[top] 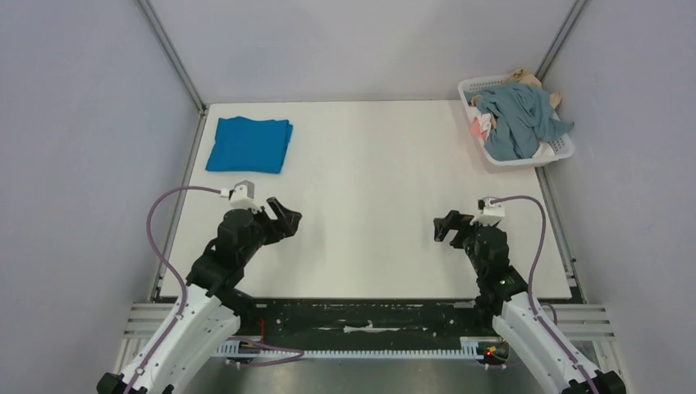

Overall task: Fold and stack the t-shirts
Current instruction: Grab crumpled tshirt from bin with the right arm

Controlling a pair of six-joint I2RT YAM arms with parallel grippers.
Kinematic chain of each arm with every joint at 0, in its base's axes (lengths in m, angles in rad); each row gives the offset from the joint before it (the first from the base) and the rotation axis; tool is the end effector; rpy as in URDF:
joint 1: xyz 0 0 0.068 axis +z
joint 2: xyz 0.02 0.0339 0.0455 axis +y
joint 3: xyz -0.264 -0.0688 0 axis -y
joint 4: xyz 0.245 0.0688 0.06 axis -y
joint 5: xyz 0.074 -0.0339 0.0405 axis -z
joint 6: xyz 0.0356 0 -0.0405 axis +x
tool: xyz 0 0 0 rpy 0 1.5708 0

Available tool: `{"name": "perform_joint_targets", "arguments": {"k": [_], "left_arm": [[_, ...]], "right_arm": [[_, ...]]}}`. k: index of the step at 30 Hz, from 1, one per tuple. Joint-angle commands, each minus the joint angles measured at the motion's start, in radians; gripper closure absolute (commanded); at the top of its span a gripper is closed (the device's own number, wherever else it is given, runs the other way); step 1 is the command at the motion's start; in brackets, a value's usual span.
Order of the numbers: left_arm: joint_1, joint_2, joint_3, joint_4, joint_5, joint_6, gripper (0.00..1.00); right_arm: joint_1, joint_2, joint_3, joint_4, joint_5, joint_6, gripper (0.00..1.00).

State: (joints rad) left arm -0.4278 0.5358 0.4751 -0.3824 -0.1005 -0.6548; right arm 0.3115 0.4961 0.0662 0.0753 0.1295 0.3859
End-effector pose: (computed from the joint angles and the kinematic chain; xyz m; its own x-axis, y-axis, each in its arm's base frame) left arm 0.1289 -0.0548 0.2464 -0.5106 -0.4331 -0.7428 0.0244 0.8562 -0.5161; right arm 0.1328 0.0379 0.1536 -0.3772 0.2707 -0.8857 -0.0504 0.9489 0.3114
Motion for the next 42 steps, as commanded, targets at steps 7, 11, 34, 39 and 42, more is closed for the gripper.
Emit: {"name": "perform_joint_targets", "arguments": {"k": [7,11,34,39,42], "left_arm": [[-0.004,0.074,0.048,0.09,0.013,-0.031,0.13],[-0.004,0.145,0.069,0.178,0.04,-0.013,0.13],[-0.003,0.26,0.024,0.328,0.114,0.086,0.13],[-0.004,0.266,0.036,0.315,0.104,0.091,0.13],[-0.004,0.27,0.037,0.313,0.104,0.092,0.13]], "right_arm": [[-0.161,0.361,0.518,0.042,0.083,-0.081,0.02],[-0.362,0.738,0.909,-0.13,-0.079,-0.068,0.02],[-0.642,1.612,1.634,-0.204,-0.201,0.074,0.14],[-0.646,1.611,1.635,-0.158,-0.136,0.074,0.49],[-0.658,1.603,1.642,-0.133,-0.155,0.066,0.81]]}}
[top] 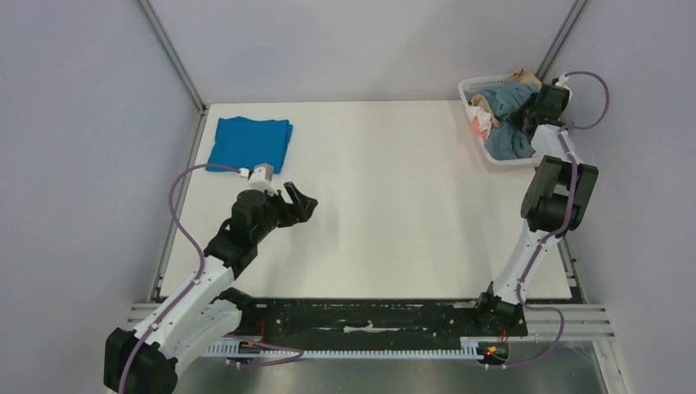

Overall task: Fold and stack the t-shirts
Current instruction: Grab crumpled tshirt from bin with the right arm

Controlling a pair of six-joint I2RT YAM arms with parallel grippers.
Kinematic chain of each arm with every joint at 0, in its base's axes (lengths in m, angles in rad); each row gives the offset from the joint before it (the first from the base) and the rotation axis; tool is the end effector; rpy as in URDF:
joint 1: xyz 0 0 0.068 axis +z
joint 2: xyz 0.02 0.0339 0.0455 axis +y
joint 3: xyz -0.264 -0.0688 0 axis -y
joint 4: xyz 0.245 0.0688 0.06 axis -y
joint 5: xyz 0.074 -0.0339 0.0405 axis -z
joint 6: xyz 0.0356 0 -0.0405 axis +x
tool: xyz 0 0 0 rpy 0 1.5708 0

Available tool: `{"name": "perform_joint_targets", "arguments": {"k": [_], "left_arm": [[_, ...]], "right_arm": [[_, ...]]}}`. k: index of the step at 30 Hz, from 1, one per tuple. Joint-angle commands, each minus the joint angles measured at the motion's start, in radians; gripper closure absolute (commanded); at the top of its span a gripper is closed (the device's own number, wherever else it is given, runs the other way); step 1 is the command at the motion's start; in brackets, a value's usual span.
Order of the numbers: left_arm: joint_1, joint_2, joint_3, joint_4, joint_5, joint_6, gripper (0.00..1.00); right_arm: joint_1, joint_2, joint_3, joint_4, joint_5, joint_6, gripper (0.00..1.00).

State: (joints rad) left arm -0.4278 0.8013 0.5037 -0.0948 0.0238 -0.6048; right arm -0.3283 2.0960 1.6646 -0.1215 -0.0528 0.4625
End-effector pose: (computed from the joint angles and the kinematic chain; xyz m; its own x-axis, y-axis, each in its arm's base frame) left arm 0.1720 -0.0793 0.2467 -0.5334 -0.3815 -0.7549 0.1598 0.8310 -0.5329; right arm 0.4675 -0.1573 0.2364 -0.3202 0.5798 -0.7492 0.4719 0.7834 0.4045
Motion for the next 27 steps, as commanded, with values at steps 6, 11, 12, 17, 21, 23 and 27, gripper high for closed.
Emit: {"name": "perform_joint_targets", "arguments": {"k": [6,11,12,17,21,23,27], "left_arm": [[-0.003,0.009,0.018,0.017,-0.019,0.04,0.13],[-0.003,0.013,0.022,0.014,-0.044,0.04,0.13],[-0.003,0.013,0.022,0.013,-0.045,0.038,0.13],[-0.004,0.017,0.033,0.0,-0.048,0.046,0.13],[-0.003,0.026,0.04,0.001,-0.03,0.039,0.13],[-0.003,0.024,0.037,0.001,-0.028,0.036,0.13],[-0.003,0.007,0.033,-0.005,-0.028,0.022,0.13]], "right_arm": [[-0.024,-0.033,0.051,0.071,0.016,-0.068,1.0],[-0.024,-0.144,0.04,0.074,0.072,-0.122,1.0],[-0.024,-0.172,0.042,0.075,0.076,-0.128,1.0],[-0.021,-0.347,0.026,0.114,0.025,-0.162,1.0],[0.003,-0.476,0.016,0.182,-0.087,-0.203,1.0],[0.042,-0.533,0.026,0.175,-0.185,-0.266,1.0],[0.192,-0.641,0.035,0.091,-0.211,-0.36,1.0]]}}
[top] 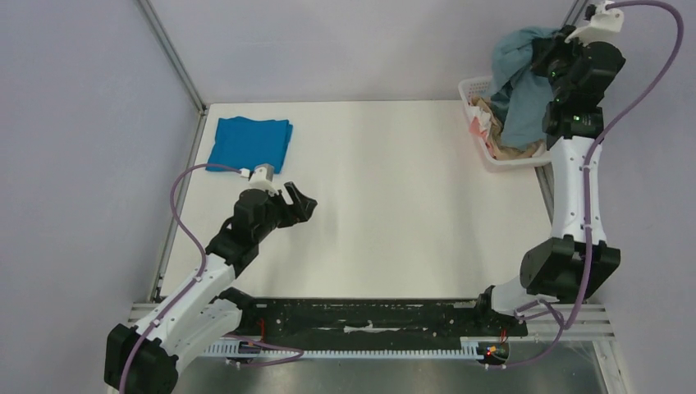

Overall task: Fold and stack the t-shirts
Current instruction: Grab crumpled tshirt from bin with the right arm, then move the tshirt to the center of the board

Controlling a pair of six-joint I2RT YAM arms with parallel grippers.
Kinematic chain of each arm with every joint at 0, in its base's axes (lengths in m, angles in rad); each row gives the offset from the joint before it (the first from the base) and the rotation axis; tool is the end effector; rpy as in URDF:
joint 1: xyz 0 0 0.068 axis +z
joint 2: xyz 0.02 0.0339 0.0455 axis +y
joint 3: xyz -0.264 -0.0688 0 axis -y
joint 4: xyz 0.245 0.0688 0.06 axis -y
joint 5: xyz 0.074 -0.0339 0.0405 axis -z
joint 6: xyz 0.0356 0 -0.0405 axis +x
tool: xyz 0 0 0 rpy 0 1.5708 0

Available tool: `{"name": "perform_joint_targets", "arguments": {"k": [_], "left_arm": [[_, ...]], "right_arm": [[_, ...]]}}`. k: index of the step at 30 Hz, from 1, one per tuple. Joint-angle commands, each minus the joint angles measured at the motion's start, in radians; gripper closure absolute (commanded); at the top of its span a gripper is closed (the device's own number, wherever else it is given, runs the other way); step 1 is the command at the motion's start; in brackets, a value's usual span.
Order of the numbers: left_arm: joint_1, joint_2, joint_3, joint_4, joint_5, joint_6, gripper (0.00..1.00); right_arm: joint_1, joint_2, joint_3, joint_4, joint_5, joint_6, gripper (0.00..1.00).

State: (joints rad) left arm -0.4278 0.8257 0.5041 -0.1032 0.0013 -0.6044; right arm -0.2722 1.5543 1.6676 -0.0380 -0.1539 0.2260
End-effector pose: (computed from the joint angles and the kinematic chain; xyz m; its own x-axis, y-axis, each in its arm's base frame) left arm 0.1749 -0.0798 0.2419 -0.5449 -0.3761 -0.7494 0.1292 0.8454 -0.5182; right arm 0.3493 -0.0918 0.4730 0.0972 0.2028 -0.9744 0.0992 0.9722 0.2122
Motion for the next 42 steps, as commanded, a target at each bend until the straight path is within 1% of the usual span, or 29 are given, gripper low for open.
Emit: {"name": "perform_joint_targets", "arguments": {"k": [1,3,6,8,12,14,16,18,21,22,25,29,31,32,33,35,36,37,39,42], "left_arm": [[-0.004,-0.025,0.035,-0.005,-0.006,0.017,0.13],[-0.003,-0.047,0.038,-0.022,-0.006,0.009,0.13],[-0.003,-0.094,0.02,-0.04,-0.006,-0.016,0.13],[-0.003,-0.125,0.01,-0.063,-0.024,-0.037,0.13],[-0.004,-0.167,0.016,-0.151,-0.06,-0.071,0.13],[-0.003,-0.185,0.023,-0.199,-0.088,-0.087,0.13],[-0.003,-0.202,0.025,-0.247,-0.125,-0.113,0.13],[-0.003,-0.215,0.035,-0.281,-0.136,-0.127,0.13],[-0.003,-0.228,0.049,-0.338,-0.144,-0.138,0.13],[-0.004,-0.232,0.049,-0.348,-0.145,-0.142,0.13],[-0.003,-0.233,0.04,-0.359,-0.146,-0.154,0.13],[-0.004,-0.184,0.032,-0.351,-0.134,-0.161,0.13],[-0.003,-0.135,0.03,-0.336,-0.116,-0.159,0.13],[-0.003,-0.099,0.032,-0.331,-0.107,-0.157,0.13],[-0.004,-0.071,0.035,-0.331,-0.099,-0.155,0.13],[-0.003,-0.012,0.041,-0.325,-0.073,-0.152,0.13],[-0.003,0.016,0.04,-0.312,-0.049,-0.152,0.13],[-0.003,0.037,0.034,-0.291,-0.015,-0.152,0.13],[-0.003,0.068,0.011,-0.225,0.071,-0.157,0.13],[-0.01,0.099,-0.02,-0.115,0.172,-0.172,0.13]], "right_arm": [[0.173,-0.127,0.028,0.007,-0.126,-0.133,1.0],[0.245,-0.164,0.021,0.011,-0.159,-0.121,1.0],[0.363,-0.207,-0.005,0.075,-0.258,-0.078,1.0],[0.438,-0.219,-0.009,0.09,-0.279,-0.051,1.0],[0.653,-0.232,-0.007,0.086,-0.294,-0.082,1.0],[0.741,-0.245,-0.03,0.108,-0.287,-0.093,1.0],[0.795,-0.263,-0.067,0.141,-0.278,-0.098,1.0],[0.817,-0.288,-0.138,0.194,-0.252,-0.089,1.0],[0.818,-0.335,-0.267,0.211,-0.101,-0.078,1.0],[0.818,-0.357,-0.335,0.21,-0.017,-0.074,1.0],[0.817,-0.427,-0.563,0.205,0.257,-0.019,1.0],[0.808,-0.526,-0.898,0.186,0.506,0.09,0.95],[0.782,-0.551,-1.04,0.158,0.614,0.159,0.88],[0.75,-0.556,-1.102,0.149,0.626,0.18,0.82],[0.715,-0.557,-1.139,0.127,0.627,0.196,0.74],[0.627,-0.555,-1.173,0.047,0.62,0.223,0.35],[0.592,-0.555,-1.173,-0.014,0.637,0.227,0.19],[0.573,-0.559,-1.163,-0.052,0.677,0.223,0.11],[0.566,-0.575,-1.135,-0.139,0.794,0.217,0.02],[0.566,-0.625,-1.113,-0.217,0.896,0.221,0.02]]}}
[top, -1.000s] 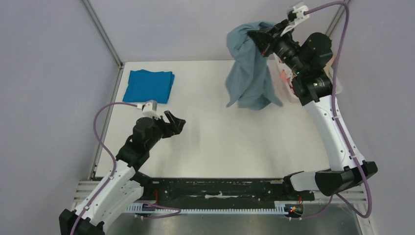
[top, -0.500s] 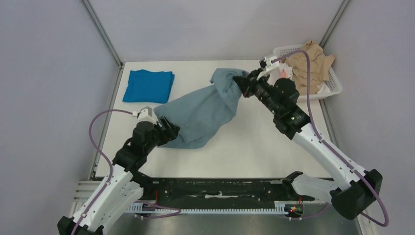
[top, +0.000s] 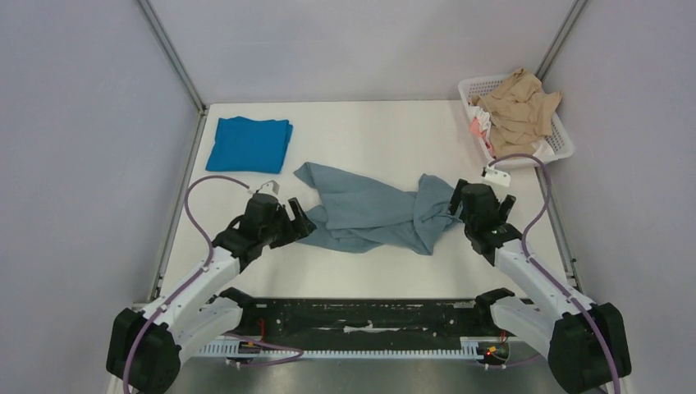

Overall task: Fold and stack the t-shirts
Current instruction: Move the tshirt to the center of the board, then flatten out the tshirt

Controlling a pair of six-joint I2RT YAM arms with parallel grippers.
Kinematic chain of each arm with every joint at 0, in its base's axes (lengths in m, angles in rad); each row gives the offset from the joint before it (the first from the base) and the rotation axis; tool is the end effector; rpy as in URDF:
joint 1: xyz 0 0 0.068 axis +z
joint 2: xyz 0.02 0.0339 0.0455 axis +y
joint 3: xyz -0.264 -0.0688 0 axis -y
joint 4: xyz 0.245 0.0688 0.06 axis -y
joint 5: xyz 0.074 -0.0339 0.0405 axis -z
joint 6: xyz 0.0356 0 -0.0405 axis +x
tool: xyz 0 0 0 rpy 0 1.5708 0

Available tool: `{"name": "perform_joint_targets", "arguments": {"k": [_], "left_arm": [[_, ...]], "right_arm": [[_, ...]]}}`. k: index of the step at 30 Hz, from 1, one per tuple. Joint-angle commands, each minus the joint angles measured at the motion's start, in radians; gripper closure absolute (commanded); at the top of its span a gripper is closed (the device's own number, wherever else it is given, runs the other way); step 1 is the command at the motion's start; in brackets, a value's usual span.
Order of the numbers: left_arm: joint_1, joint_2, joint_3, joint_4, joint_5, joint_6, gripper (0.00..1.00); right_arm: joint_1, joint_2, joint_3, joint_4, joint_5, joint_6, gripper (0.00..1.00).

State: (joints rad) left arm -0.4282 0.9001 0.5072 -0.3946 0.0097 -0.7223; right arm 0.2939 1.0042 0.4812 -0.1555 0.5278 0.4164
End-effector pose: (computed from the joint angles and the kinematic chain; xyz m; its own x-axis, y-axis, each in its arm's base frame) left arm 0.1659 -0.0761 0.2043 -0.7623 -0.3788 -0.5249 -0.1100 0.8749 -0.4717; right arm 0.1986 0.0414 0.2001 -0.4988 0.2141 -0.8398 0.3573 0.9336 0.0258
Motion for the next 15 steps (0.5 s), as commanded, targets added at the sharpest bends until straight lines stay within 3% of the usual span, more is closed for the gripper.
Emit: {"name": "perform_joint_targets", "arguments": {"k": [1,4,8,11,15], "left_arm": [[-0.016,0.036,-0.024,0.202,0.172,-0.066,0.13],[-0.04,0.085,-0.001,0.257,0.183,-0.068,0.13],[-0.055,0.219,0.028,0.322,0.188,-0.06,0.14],[-0.059,0.345,0.069,0.361,0.228,-0.051,0.23],[-0.063,0.474,0.129,0.39,0.245,-0.042,0.36]], "right_arm": [[0.0,-0.097,0.073,-0.119,0.221,0.035,0.02],[0.001,-0.178,0.035,-0.056,0.126,-0.047,0.02],[0.0,-0.257,-0.056,0.145,-0.262,-0.195,0.02],[0.002,-0.228,-0.09,0.285,-0.497,-0.266,0.02],[0.019,-0.137,-0.069,0.284,-0.557,-0.293,0.02]]}}
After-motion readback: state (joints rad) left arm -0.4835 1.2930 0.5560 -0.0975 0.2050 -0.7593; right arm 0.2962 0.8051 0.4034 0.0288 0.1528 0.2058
